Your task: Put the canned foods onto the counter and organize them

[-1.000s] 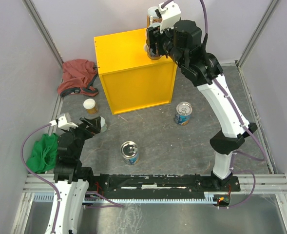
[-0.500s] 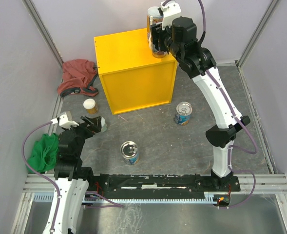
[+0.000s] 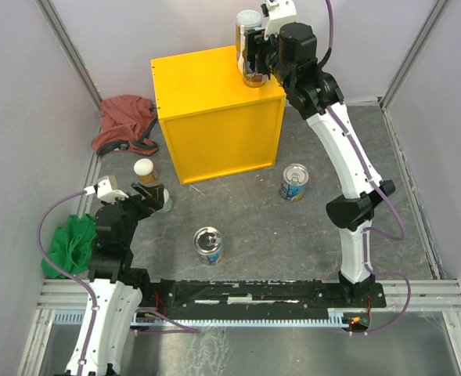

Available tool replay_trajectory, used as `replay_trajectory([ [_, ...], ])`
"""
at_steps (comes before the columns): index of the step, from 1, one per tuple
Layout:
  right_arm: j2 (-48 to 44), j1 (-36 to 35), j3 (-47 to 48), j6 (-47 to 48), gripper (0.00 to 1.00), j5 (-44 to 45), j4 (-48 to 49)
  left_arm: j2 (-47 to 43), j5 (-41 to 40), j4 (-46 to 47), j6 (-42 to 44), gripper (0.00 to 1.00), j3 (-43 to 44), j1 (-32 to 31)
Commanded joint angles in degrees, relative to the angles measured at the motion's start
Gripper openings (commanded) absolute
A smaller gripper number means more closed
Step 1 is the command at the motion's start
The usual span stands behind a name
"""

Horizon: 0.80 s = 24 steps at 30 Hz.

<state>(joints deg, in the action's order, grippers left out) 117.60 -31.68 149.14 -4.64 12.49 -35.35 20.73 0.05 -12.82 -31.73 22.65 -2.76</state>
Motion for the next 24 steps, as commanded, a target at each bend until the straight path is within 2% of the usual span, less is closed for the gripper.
replay_trajectory([
  [1,1.20,0.13,3.63,-1.86,0.32,-1.71,6.79,0.70,-0.51,4.21,2.45,0.99,0.16,-0.16],
  [10,3.39,0.41,3.35,-2.48,0.68,-1.24,7.20,1.85,-0.54,5.25,2.39,0.99,-0.61,-0.09],
  [12,3.55,0.47,3.26,-2.41,0.73,-0.92,7.31,1.85,-0.47,5.49,2.28,0.99,-0.77,-0.13],
  [17,3.75,0.68,2.69,-2.31,0.74,-0.97,7.62,1.85,-0.41,5.75,2.06,0.99,-0.95,-0.09],
  [24,4.95,1.67,2.60,-2.45,0.70,-2.60,8.47,2.03,-0.57,5.85,1.94,0.99,-1.06,-0.14],
])
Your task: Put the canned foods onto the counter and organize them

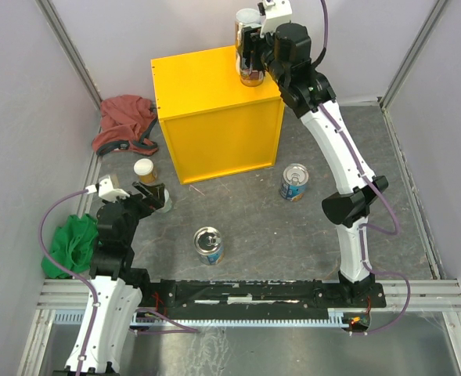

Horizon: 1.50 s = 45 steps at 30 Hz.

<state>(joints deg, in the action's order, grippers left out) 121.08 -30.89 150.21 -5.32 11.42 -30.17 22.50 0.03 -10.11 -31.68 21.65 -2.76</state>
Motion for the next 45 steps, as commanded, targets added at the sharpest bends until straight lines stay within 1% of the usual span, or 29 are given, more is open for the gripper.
replay_trajectory([
  [1,1.71,1.05,1.61,-1.89,0.70,-1.69,3.42,0.26,-0.56,3.13,1.87,0.99,-0.13,-0.14],
  [6,2.61,1.77,2.01,-2.29,0.71,-2.09,3.89,0.78,-0.71,3.71,1.46,0.99,-0.14,-0.12],
  [14,-0.06,1.75,-0.17,-2.01,0.66,-2.79,3.05,0.72,-0.07,4.36,0.75,0.99,-0.22,-0.11],
  [24,-5.63,0.12,-5.83,0.02,0.64,-1.81,1.66,-2.60,0.76,2.79,-0.57,0.98,-0.29,-0.14],
  [35,-8.68,-1.34,-8.63,0.85,0.65,-1.15,0.25,-6.11,0.80,-0.36,-1.23,0.98,0.11,-0.14],
  [39,-8.84,-1.36,-9.00,0.69,0.69,-0.80,-0.59,-6.67,0.85,-0.85,-1.52,0.98,0.18,-0.14],
  [45,-9.00,-1.40,-9.93,0.00,0.84,-0.41,-1.28,-6.51,0.85,-1.07,-1.62,0.98,0.82,-0.15],
])
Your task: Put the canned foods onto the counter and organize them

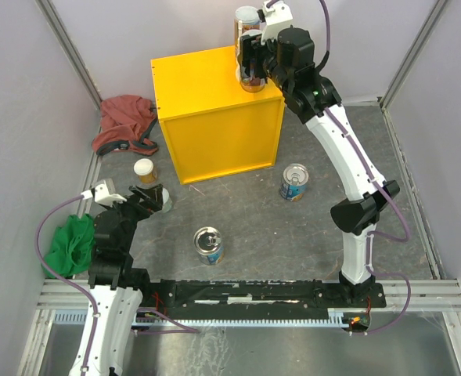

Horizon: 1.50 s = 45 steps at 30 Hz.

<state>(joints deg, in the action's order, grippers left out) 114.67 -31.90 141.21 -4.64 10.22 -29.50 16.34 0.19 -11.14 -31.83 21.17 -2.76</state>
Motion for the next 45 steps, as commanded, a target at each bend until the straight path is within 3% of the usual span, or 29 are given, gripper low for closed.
replay_trajectory([
  [1,-2.61,-0.36,-1.01,-0.76,0.87,0.97,-2.01,-0.34,0.69,-0.14,-1.46,0.98,1.38,-0.09],
  [4,-2.66,-0.41,-1.21,-0.97,0.91,1.12,-2.12,-0.23,0.78,-0.47,-1.52,0.98,1.65,-0.14],
  [17,-6.03,-0.39,-2.59,-1.30,0.93,1.12,-2.41,-0.15,0.85,-1.10,-2.86,0.98,2.52,-0.14],
  [26,-11.85,-0.49,-9.53,-2.86,0.93,0.27,-0.78,-1.06,0.72,-3.13,-5.08,0.99,3.36,-0.11],
  [31,-17.14,-0.98,-16.83,-3.99,0.93,0.77,1.04,-2.14,0.69,-4.07,-6.79,1.00,3.40,-0.14],
  [45,-40.13,-1.50,-49.30,-7.75,0.93,12.00,4.97,-5.60,0.48,-4.02,-13.00,0.99,-0.10,-0.12],
])
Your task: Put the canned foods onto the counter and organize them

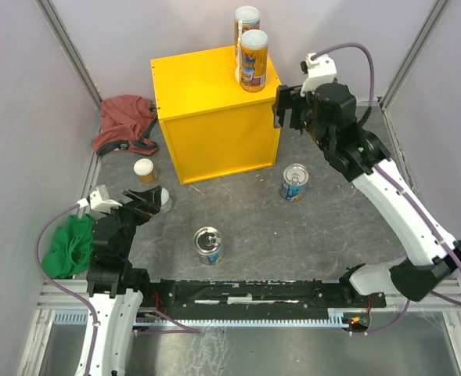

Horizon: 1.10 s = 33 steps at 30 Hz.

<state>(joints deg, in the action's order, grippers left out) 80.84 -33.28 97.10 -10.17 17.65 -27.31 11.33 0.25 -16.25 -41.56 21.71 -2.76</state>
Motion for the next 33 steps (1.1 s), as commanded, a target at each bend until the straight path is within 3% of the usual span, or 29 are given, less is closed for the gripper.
replay_trajectory([
  [1,-7.62,-0.17,-7.03,-2.93,0.93,5.30,2.40,-0.54,0.36,1.13,-3.46,0.99,-0.77,-0.13],
  [17,-22.51,-0.12,-35.73,-20.10,0.97,2.95,-6.28,-2.56,-0.86,0.77,-5.81,0.99,-3.89,-0.09],
  [33,-17.63,-0.13,-45.06,-23.38,0.99,1.21,-2.57,-2.17,-0.25,-0.10,-3.96,0.99,-3.55,-0.14],
])
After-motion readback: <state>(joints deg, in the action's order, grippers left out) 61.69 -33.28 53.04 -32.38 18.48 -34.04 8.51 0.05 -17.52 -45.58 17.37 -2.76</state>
